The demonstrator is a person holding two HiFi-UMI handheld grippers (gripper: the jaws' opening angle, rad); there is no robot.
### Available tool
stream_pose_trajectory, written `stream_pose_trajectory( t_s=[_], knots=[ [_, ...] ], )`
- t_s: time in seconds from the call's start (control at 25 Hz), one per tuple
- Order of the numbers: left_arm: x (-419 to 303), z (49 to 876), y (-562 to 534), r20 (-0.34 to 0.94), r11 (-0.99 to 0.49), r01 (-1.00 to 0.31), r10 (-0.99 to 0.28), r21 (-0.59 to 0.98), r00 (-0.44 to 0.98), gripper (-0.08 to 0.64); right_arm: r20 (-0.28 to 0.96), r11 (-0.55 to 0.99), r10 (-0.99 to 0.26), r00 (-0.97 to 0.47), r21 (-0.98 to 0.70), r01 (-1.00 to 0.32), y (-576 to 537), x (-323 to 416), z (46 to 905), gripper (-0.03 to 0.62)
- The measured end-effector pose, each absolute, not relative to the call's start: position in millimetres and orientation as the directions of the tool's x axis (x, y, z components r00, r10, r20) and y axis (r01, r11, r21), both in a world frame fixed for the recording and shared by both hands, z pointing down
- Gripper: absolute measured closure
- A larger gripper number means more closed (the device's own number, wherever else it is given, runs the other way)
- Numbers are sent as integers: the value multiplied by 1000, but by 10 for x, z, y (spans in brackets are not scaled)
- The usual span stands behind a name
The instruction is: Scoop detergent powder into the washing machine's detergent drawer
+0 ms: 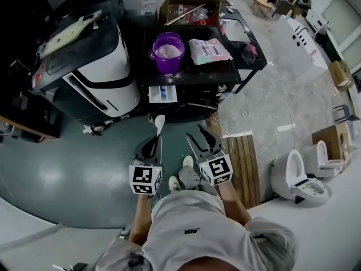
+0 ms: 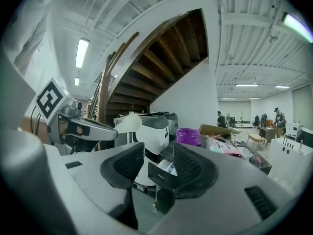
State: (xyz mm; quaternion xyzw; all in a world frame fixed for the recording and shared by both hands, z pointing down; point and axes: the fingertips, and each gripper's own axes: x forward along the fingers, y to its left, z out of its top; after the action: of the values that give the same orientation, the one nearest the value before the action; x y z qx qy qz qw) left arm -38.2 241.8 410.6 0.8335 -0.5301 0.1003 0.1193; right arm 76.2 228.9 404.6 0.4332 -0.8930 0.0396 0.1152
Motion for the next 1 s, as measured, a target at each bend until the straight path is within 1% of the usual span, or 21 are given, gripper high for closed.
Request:
stream_pose_trajectory(
  t_s=[0.52,1.0],
  knots=[
    [-176,4033,1560,302,-348,-936,-887,60,349,545,223,673,-723,-654,11,-740,1352,969,4016,425],
    [77,3991,1081,310,-290,-956,-906,42,288,545,211,712,-684,-698,-15,-702,796,1202,4042,425]
  ],
)
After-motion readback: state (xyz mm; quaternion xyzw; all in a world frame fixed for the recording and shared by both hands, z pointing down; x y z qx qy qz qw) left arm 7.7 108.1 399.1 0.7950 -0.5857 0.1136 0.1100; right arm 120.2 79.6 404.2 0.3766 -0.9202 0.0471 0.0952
